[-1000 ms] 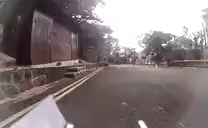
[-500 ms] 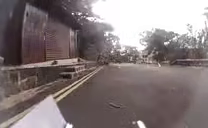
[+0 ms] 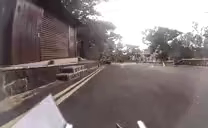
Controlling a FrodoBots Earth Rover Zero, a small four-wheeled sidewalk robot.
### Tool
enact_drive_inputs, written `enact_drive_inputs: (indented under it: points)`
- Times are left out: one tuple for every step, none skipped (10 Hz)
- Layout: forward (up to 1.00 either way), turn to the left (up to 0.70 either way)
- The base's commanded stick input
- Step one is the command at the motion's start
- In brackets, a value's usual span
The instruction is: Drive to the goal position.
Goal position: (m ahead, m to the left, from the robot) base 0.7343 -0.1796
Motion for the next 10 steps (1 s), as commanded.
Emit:
enact_drive_inputs:
  points:
    - [1.00, -0.01]
    - [1.00, -0.07]
    - [1.00, -0.08]
    - [1.00, -0.01]
    - [1.00, -0.08]
    - [1.00, -0.10]
    - [1.00, -0.04]
    - [1.00, -0.04]
    - [1.00, -0.05]
    - [1.00, -0.09]
